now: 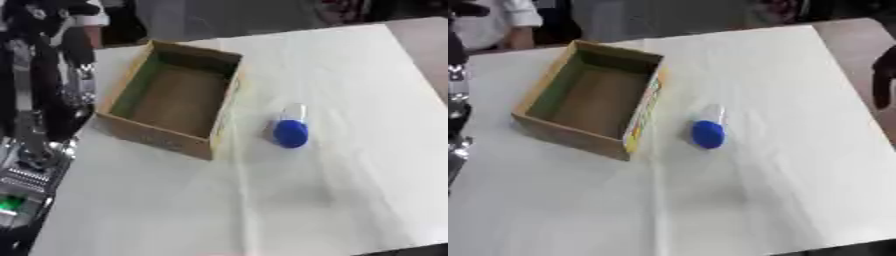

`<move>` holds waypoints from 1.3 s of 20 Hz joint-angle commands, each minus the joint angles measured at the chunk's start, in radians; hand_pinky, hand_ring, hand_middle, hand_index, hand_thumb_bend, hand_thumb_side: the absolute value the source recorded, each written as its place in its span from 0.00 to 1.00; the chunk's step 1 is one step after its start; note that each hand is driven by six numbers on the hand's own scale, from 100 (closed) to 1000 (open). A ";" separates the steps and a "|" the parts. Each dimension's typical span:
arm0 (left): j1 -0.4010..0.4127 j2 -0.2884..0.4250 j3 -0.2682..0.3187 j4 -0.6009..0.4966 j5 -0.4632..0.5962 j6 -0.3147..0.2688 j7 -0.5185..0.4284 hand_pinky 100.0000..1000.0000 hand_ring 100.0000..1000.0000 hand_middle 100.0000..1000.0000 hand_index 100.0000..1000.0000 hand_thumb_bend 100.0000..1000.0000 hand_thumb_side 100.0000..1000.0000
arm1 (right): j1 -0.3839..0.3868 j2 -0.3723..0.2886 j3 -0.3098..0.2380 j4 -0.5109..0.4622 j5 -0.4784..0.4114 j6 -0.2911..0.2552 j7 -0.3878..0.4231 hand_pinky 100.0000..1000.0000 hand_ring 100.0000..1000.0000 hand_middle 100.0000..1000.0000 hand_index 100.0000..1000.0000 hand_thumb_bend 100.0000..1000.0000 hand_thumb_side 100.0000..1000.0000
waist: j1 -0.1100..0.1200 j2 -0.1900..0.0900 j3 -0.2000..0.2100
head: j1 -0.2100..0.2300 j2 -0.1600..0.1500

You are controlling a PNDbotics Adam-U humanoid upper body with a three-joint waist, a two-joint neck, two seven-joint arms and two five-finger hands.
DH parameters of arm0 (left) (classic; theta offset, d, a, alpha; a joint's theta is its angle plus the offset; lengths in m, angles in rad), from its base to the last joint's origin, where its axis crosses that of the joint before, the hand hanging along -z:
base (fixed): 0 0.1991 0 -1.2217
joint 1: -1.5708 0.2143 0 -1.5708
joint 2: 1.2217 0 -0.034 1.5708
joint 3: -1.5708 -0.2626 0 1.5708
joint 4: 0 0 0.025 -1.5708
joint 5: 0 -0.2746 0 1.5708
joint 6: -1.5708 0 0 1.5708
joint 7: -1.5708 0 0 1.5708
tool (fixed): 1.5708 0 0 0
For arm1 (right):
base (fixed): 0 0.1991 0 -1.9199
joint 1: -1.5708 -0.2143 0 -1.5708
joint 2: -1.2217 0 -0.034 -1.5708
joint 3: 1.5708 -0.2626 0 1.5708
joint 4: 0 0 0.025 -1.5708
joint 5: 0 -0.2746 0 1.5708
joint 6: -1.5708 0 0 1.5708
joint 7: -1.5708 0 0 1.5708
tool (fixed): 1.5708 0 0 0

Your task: Pick up objects on the table and place them in the box.

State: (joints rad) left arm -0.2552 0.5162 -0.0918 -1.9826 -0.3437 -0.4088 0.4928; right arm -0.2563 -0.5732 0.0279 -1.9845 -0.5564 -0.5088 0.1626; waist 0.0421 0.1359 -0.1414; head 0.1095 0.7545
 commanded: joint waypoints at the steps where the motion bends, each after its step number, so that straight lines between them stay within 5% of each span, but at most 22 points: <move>1: -0.002 0.016 0.013 -0.017 -0.003 0.004 0.000 0.61 0.66 0.88 0.75 0.01 0.68 | -0.005 -0.030 -0.012 -0.016 0.047 -0.013 -0.041 0.14 0.51 0.47 0.64 0.00 0.83 | -0.001 -0.014 -0.001 | 0.028 0.006; 8: 0.007 0.014 0.012 -0.017 0.000 0.010 -0.001 0.61 0.66 0.88 0.75 0.00 0.68 | -0.007 -0.060 -0.017 -0.016 0.268 -0.012 -0.081 0.22 0.61 0.63 0.77 0.00 0.74 | -0.004 -0.019 0.022 | 0.038 0.006; 16: 0.011 0.024 0.004 -0.017 0.008 0.010 -0.015 0.61 0.66 0.88 0.75 0.00 0.68 | -0.026 -0.326 0.014 -0.016 0.535 -0.028 -0.225 0.35 0.68 0.72 0.81 0.00 0.77 | -0.022 -0.030 0.037 | -0.039 0.009; 19: 0.013 0.024 0.001 -0.017 0.008 0.011 -0.019 0.61 0.66 0.88 0.75 0.00 0.69 | -0.038 -0.426 0.040 -0.016 0.673 -0.013 -0.273 0.53 0.79 0.77 0.83 0.00 0.81 | -0.024 -0.027 0.042 | -0.051 0.001; 26: 0.011 0.019 -0.005 -0.017 0.008 0.013 -0.026 0.61 0.65 0.88 0.75 0.00 0.69 | -0.069 -0.546 0.115 -0.016 0.877 0.035 -0.269 0.71 0.82 0.80 0.85 0.00 0.93 | -0.025 -0.019 0.053 | -0.072 -0.006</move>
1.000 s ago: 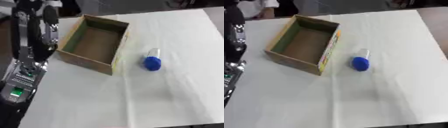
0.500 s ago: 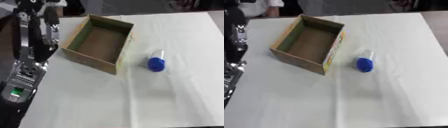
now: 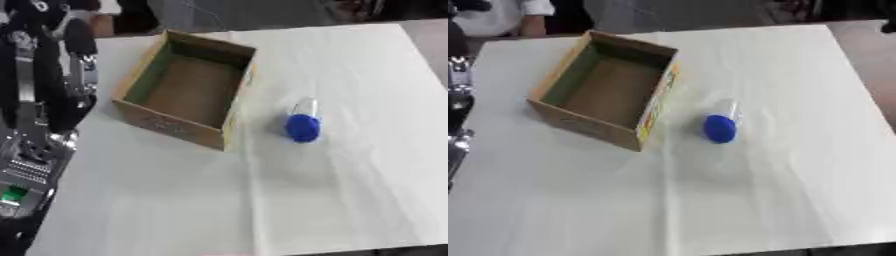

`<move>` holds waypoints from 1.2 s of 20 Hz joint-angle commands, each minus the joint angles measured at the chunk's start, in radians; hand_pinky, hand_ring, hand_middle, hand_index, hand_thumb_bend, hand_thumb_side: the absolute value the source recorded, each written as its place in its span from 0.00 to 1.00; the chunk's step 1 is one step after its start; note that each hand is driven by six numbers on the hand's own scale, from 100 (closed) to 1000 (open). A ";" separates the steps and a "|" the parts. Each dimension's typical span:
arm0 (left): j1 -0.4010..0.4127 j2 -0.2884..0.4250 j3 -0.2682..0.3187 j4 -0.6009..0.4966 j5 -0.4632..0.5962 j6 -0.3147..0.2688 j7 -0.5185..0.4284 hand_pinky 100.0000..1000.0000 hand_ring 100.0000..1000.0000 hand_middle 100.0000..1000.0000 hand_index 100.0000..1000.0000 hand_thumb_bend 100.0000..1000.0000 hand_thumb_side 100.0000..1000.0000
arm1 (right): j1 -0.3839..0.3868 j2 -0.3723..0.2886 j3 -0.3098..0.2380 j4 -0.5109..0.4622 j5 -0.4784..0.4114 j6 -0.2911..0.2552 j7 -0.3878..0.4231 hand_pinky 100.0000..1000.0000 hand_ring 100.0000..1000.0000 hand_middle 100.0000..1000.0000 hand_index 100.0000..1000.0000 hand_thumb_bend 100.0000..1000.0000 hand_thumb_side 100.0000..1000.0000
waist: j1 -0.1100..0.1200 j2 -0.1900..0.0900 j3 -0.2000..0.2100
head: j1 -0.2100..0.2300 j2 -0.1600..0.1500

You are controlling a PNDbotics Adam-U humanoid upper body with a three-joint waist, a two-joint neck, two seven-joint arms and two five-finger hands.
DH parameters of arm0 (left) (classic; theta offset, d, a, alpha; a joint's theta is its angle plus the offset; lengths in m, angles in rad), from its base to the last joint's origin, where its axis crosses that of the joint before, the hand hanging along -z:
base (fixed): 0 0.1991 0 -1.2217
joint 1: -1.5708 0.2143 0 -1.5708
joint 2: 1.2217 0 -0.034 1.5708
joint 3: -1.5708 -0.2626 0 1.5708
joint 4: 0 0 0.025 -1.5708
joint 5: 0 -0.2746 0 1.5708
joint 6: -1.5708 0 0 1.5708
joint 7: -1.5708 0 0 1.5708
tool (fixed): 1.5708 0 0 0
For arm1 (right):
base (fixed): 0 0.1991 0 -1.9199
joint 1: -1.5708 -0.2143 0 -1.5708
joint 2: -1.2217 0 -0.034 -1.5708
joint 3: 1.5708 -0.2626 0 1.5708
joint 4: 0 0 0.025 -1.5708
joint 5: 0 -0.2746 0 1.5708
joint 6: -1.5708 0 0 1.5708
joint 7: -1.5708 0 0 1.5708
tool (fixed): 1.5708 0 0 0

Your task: Pick up objects on the table and place them in the box.

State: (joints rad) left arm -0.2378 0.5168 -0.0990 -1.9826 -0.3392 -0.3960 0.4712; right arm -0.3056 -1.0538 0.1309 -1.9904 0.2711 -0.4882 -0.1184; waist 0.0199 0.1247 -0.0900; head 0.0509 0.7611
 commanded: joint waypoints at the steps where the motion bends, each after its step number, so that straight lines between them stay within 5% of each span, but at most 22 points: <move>1: -0.007 0.018 0.002 -0.017 0.004 0.000 -0.005 0.60 0.65 0.88 0.74 0.00 0.69 | -0.026 -0.074 0.022 -0.010 0.059 0.020 0.029 0.74 0.81 0.82 0.87 0.00 0.98 | -0.003 -0.007 0.002 | -0.014 -0.014; 12: -0.013 0.011 -0.007 -0.017 0.007 0.001 -0.017 0.60 0.66 0.88 0.74 0.00 0.69 | -0.147 -0.068 0.063 -0.003 0.053 0.052 0.254 0.82 0.86 0.87 0.91 0.00 1.00 | -0.003 0.005 0.013 | -0.005 -0.042; 17: -0.023 0.008 -0.008 -0.017 0.011 0.000 -0.021 0.60 0.65 0.88 0.74 0.00 0.70 | -0.214 -0.035 0.084 0.066 0.047 0.024 0.319 0.84 0.86 0.88 0.92 0.00 1.00 | -0.003 0.010 0.020 | -0.010 -0.034; 24: -0.060 -0.001 -0.009 -0.017 0.024 -0.002 -0.023 0.60 0.66 0.88 0.74 0.00 0.70 | -0.276 0.015 0.090 0.181 0.173 -0.045 0.352 0.86 0.84 0.87 0.90 0.00 1.00 | -0.004 0.034 0.044 | -0.029 -0.032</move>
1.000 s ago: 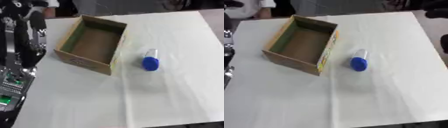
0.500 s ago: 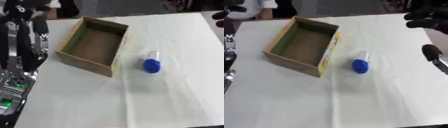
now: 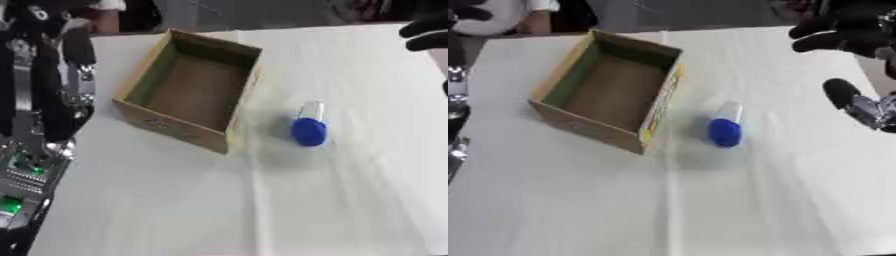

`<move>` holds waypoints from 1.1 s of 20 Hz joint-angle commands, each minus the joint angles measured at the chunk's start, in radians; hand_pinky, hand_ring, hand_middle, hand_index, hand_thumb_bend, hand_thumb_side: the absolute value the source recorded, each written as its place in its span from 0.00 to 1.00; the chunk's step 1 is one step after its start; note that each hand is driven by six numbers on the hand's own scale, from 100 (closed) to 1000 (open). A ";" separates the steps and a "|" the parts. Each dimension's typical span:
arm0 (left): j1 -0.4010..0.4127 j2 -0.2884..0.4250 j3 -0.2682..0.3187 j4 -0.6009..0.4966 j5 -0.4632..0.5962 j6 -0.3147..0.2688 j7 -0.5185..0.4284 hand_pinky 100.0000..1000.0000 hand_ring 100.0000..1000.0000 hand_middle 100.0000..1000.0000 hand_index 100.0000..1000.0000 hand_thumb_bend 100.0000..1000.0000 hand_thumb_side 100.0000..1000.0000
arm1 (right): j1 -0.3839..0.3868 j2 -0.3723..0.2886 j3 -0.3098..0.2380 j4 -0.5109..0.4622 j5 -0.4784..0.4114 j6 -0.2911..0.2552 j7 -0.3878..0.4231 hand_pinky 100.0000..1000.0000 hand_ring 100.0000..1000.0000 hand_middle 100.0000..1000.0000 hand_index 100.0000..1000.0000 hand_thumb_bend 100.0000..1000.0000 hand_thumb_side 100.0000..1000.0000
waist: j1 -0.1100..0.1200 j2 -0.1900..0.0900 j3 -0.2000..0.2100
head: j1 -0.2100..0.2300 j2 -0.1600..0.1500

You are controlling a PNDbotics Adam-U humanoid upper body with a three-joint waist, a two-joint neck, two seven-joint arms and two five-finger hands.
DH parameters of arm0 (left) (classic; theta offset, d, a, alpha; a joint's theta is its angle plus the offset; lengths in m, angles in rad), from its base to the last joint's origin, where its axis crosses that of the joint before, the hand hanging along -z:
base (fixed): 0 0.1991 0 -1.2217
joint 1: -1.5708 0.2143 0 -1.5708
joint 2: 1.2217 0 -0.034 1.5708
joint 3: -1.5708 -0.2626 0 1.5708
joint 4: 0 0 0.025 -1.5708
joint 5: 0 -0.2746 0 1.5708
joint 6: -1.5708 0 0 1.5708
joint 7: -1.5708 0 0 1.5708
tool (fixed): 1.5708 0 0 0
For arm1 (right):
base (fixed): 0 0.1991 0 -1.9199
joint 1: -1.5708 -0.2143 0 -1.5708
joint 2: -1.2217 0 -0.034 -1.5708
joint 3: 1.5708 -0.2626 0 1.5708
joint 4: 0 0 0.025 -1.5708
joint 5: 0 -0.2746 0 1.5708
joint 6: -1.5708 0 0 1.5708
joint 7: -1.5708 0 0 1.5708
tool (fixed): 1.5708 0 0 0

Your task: Pick up objects on the table and place them in the box.

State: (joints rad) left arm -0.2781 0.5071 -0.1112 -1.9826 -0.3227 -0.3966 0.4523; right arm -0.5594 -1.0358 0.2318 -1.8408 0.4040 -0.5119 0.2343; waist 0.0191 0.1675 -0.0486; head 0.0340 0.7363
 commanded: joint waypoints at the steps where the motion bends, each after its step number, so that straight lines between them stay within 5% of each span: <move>1: -0.024 0.008 0.003 -0.017 0.009 -0.002 -0.005 0.60 0.66 0.88 0.74 0.00 0.70 | -0.027 0.003 -0.010 0.047 0.056 -0.029 -0.006 0.86 0.84 0.87 0.91 0.00 1.00 | -0.004 -0.006 0.005 | -0.013 -0.009; 12: -0.075 0.004 0.004 -0.017 0.025 -0.003 -0.013 0.61 0.66 0.88 0.74 0.00 0.70 | -0.078 0.044 -0.012 0.218 0.146 -0.056 -0.036 0.86 0.83 0.87 0.90 0.00 1.00 | -0.014 0.020 0.038 | -0.014 -0.043; 22: -0.123 -0.006 0.004 -0.017 0.026 0.023 -0.033 0.61 0.66 0.88 0.74 0.00 0.70 | -0.072 0.076 -0.008 0.273 0.205 -0.055 -0.059 0.86 0.84 0.88 0.93 0.00 1.00 | -0.023 0.052 0.074 | -0.004 -0.072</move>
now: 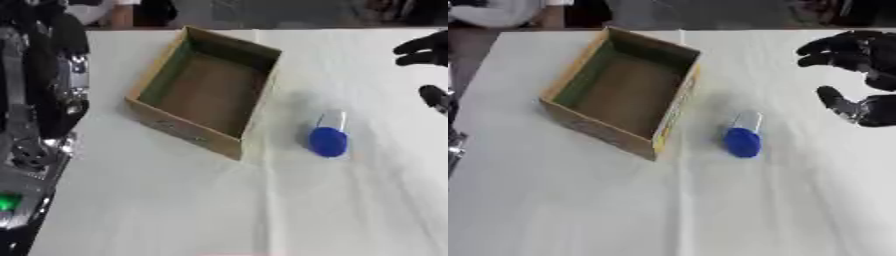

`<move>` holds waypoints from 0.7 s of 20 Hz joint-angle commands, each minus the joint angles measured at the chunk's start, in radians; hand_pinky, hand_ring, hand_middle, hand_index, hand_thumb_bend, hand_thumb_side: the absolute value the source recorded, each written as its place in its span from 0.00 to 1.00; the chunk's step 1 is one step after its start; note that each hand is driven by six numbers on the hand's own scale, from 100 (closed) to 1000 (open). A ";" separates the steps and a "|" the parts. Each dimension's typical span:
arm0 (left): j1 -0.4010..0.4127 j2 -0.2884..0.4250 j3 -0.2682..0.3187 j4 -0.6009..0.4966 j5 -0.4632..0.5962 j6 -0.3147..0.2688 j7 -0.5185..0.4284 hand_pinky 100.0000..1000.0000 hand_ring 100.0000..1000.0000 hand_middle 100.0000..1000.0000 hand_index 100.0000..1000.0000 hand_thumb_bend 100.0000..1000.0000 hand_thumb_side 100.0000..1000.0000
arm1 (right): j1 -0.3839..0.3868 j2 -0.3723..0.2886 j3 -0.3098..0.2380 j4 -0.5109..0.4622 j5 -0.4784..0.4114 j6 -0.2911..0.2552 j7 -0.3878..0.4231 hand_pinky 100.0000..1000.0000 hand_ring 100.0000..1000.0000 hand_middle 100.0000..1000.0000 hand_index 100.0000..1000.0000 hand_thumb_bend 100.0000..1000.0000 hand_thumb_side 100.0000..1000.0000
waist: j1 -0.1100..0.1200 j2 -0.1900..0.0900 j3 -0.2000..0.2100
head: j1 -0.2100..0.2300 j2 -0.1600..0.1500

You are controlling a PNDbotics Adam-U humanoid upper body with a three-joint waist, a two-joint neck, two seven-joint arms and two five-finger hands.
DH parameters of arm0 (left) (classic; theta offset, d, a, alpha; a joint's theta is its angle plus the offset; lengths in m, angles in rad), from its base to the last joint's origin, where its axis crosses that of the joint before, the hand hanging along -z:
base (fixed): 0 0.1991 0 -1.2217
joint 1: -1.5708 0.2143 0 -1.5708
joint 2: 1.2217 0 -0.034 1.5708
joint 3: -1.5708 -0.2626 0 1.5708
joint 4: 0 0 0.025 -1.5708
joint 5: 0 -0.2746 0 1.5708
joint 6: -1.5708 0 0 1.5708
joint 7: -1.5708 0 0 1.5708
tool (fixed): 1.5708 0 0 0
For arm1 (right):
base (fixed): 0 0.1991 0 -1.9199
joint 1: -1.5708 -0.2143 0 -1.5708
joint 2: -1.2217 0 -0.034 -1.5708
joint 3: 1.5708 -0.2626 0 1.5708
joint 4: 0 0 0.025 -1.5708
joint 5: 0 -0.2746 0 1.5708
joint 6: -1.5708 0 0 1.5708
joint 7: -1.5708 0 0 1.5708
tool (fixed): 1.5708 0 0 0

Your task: Pick up objects on the table and place them in the box.

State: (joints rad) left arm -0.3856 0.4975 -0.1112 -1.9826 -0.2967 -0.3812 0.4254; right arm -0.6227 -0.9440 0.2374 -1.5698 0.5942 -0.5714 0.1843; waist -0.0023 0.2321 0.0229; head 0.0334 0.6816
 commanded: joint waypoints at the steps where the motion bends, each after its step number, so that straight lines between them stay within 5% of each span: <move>1: -0.020 0.003 0.004 -0.017 -0.001 0.011 -0.009 0.61 0.66 0.88 0.74 0.00 0.71 | -0.007 -0.014 -0.015 0.005 0.019 0.009 -0.015 0.86 0.84 0.88 0.93 0.01 1.00 | -0.003 -0.009 0.006 | -0.001 -0.020; 14: -0.052 0.000 0.010 -0.017 -0.001 0.038 -0.024 0.61 0.65 0.88 0.74 0.00 0.71 | 0.036 0.008 -0.001 0.016 0.040 0.011 -0.010 0.88 0.88 0.90 0.96 0.05 1.00 | -0.015 0.009 0.032 | 0.023 -0.021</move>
State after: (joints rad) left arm -0.4212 0.4889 -0.1108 -1.9826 -0.2970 -0.3472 0.4006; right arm -0.5789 -0.9187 0.2441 -1.5506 0.6296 -0.5615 0.1698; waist -0.0148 0.2548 0.0539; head 0.0495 0.6810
